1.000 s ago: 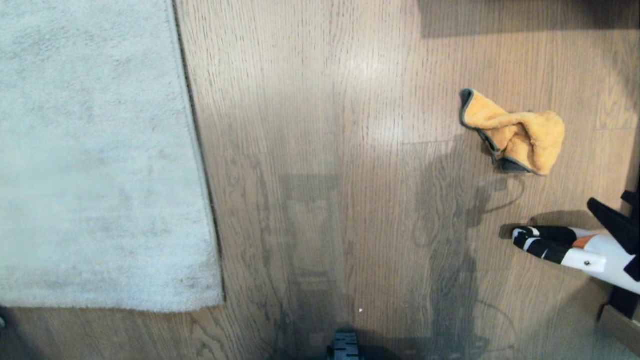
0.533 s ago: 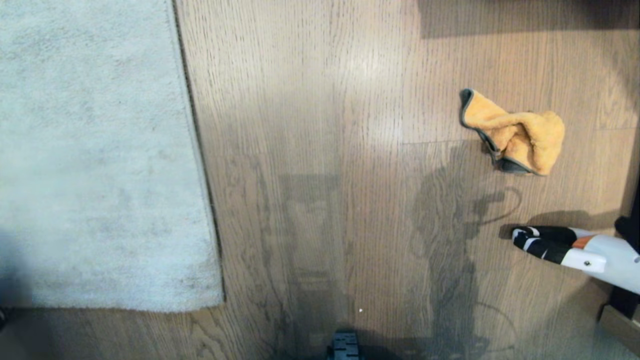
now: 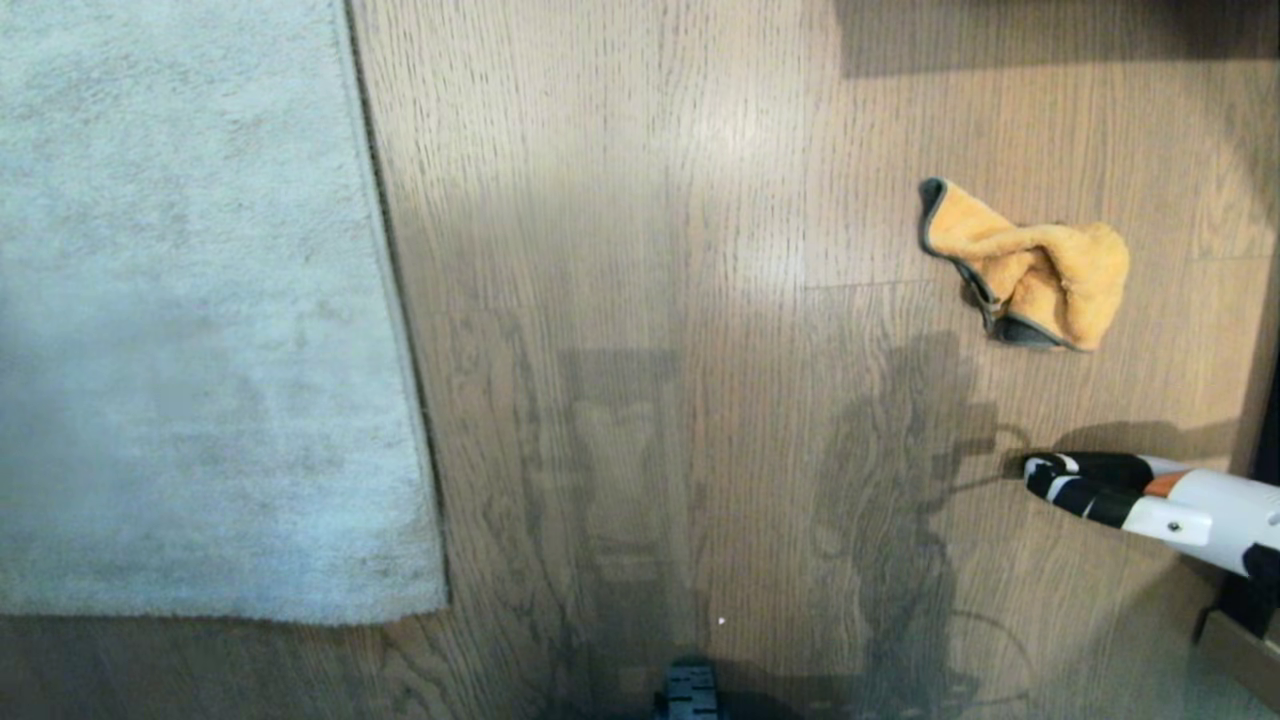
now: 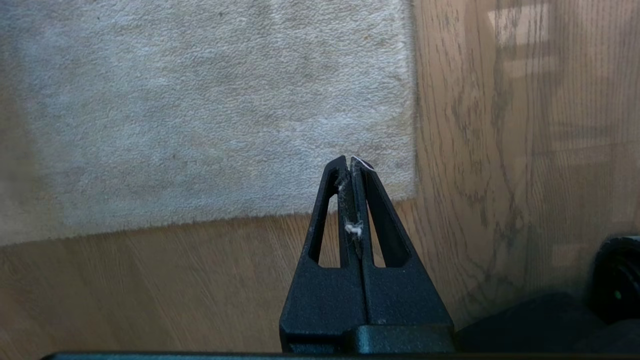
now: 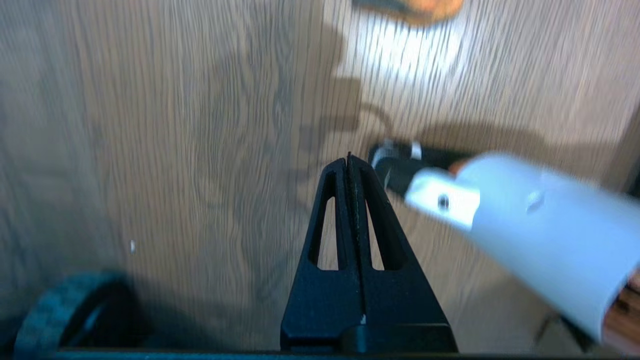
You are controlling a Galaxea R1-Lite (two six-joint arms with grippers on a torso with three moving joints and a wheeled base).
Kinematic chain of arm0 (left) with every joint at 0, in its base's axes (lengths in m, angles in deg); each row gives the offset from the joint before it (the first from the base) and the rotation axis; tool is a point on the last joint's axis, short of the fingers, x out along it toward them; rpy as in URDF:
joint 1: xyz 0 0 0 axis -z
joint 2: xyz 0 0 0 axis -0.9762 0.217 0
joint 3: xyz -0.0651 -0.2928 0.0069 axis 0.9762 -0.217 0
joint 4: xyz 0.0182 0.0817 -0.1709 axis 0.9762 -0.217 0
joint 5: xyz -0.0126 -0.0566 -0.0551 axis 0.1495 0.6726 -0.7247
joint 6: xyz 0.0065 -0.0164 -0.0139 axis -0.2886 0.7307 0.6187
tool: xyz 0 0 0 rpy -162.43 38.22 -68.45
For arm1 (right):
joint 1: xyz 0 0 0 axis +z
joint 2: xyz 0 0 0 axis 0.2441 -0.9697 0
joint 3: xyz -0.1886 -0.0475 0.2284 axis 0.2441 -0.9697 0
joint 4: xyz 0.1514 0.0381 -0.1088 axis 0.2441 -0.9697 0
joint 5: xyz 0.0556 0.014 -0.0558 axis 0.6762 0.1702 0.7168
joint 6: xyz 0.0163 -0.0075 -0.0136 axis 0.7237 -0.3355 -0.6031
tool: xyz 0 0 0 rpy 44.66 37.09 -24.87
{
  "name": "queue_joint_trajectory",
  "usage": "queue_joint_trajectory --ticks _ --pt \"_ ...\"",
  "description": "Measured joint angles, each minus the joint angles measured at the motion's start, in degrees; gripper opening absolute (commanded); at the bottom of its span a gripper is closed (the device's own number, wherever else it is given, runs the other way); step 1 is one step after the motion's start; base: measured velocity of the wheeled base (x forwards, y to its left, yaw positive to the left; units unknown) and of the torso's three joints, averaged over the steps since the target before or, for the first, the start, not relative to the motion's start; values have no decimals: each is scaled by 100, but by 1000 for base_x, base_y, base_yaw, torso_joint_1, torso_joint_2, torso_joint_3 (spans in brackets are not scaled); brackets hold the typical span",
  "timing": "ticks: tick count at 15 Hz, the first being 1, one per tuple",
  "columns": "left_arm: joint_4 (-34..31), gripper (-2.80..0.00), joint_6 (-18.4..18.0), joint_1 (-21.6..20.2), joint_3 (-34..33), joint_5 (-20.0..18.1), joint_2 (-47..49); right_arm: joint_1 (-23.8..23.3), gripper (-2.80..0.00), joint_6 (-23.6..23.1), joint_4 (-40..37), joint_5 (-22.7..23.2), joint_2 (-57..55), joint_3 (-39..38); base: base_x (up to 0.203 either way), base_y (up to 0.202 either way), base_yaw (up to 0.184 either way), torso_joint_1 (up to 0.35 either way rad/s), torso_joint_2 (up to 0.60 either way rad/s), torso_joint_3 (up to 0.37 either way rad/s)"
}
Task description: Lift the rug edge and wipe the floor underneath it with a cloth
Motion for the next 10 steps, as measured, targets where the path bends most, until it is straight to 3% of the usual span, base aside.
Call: queue_joint_trajectory --ticks 10 --pt "0 -280 0 0 0 -1 0 10 -280 -22 -2650 -53 1980 -7 0 0 0 0 0 0"
